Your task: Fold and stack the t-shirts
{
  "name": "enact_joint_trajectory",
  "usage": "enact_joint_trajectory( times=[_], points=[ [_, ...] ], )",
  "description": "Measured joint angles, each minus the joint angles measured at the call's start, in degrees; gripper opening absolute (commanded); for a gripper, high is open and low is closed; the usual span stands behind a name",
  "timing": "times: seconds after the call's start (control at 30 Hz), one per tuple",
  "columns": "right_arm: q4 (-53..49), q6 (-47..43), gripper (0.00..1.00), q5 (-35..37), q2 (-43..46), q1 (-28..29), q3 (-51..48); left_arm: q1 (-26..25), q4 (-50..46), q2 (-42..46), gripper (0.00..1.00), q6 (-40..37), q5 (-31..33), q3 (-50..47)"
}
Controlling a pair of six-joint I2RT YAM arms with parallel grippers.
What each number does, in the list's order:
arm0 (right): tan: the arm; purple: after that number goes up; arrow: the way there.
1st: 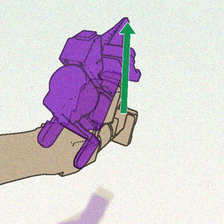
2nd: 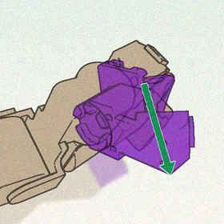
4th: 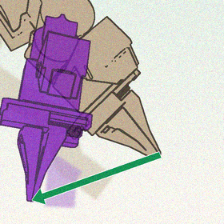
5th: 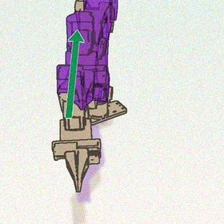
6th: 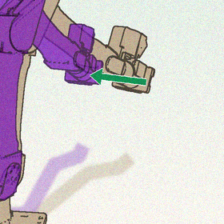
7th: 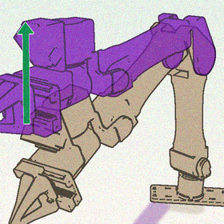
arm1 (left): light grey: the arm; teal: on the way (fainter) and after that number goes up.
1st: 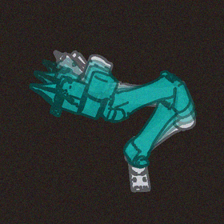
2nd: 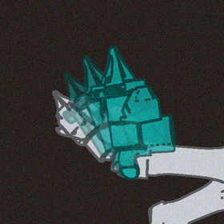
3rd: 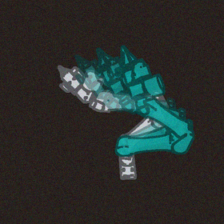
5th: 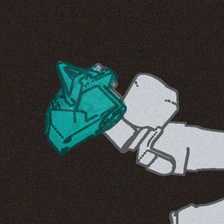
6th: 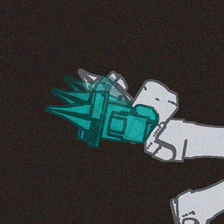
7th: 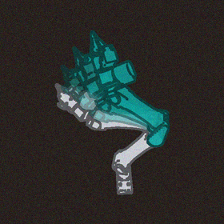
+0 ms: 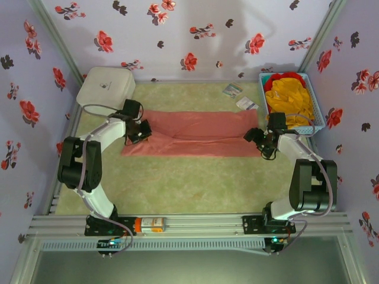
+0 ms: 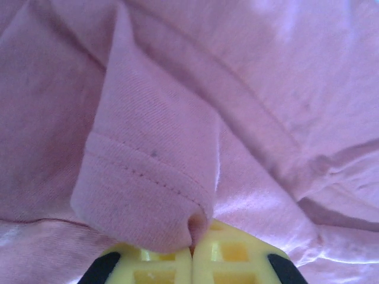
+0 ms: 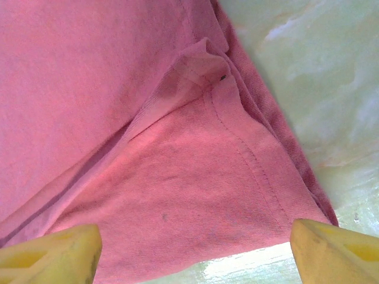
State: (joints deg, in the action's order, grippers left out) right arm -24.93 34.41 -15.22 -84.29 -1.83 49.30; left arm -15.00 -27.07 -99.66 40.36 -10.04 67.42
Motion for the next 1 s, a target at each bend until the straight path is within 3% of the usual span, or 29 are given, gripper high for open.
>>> enact_joint_trajectory(
  times=[0.37, 0.57, 0.6, 0.7, 0.73, 0.83, 1.0],
  points=[
    [-0.5, -0.5, 0.82, 0.2, 0.0, 0.0, 0.1, 0.0, -5.5, -6.9, 0.00, -1.3, 0.0, 12.1],
    [-0.6, -0.9, 0.82, 0.2, 0.0, 0.0, 0.1, 0.0, -9.2, -14.7, 0.00, -1.9, 0.0, 24.5],
    [-0.7, -0.9, 0.82, 0.2, 0.0, 0.0, 0.1, 0.0, -10.2, -16.7, 0.02, -2.0, 0.0, 27.6],
    [-0.7, -1.0, 0.82, 0.2, 0.0, 0.0, 0.1, 0.0, -11.7, -22.3, 0.33, -2.9, 0.0, 35.4],
    [-0.6, -1.0, 0.82, 0.2, 0.0, 0.0, 0.1, 0.0, -12.2, -23.9, 0.37, -3.1, 0.0, 37.4],
    [-0.7, -1.0, 0.82, 0.2, 0.0, 0.0, 0.1, 0.0, -13.4, -27.3, 0.45, -3.4, -0.1, 41.1],
    [-0.6, -1.2, 0.82, 0.2, 0.0, 0.0, 0.1, 0.0, -15.1, -26.3, 0.46, -3.9, -0.1, 39.0]
  ],
)
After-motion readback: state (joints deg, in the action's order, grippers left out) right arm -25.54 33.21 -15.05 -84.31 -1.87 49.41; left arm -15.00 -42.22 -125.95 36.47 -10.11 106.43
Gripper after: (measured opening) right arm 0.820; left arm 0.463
